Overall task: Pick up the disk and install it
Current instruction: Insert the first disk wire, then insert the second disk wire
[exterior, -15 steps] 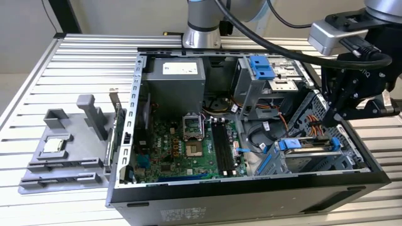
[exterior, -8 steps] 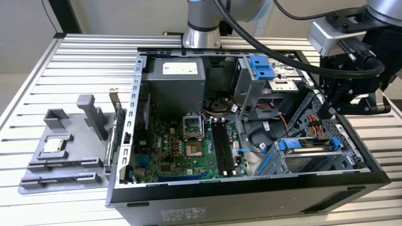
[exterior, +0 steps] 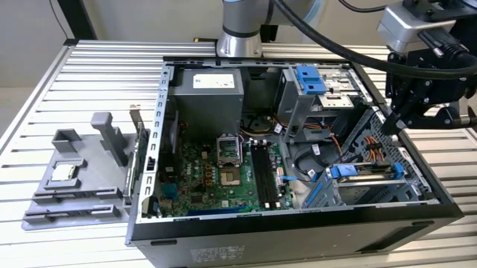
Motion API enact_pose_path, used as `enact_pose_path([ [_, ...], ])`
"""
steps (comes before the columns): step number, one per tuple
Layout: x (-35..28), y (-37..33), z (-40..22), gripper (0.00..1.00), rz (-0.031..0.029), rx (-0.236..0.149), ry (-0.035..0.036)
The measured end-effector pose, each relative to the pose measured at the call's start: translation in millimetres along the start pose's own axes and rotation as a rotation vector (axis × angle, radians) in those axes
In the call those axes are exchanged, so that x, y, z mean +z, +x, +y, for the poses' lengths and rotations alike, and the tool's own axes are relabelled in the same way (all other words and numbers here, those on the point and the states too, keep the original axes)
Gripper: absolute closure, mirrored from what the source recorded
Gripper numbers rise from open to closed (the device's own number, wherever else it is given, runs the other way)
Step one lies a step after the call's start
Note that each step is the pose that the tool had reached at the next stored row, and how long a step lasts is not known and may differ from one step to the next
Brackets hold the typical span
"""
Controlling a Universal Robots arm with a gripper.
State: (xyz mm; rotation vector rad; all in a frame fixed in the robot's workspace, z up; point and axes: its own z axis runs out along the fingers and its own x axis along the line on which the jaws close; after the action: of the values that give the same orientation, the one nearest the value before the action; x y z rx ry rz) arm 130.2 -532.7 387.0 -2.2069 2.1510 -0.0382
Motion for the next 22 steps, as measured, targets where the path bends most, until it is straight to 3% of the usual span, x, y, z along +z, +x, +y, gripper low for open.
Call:
enact_pose_path([
  [2, -1.4, 1.5, -0.2, 1.0, -0.0004, 0.002, -0.0173],
  [3, -1.4, 1.6, -0.2, 1.0, -0.0005, 0.002, -0.0195],
  [22, -1.6, 2.2, -0.2, 1.0, -0.0029, 0.002, -0.0195],
])
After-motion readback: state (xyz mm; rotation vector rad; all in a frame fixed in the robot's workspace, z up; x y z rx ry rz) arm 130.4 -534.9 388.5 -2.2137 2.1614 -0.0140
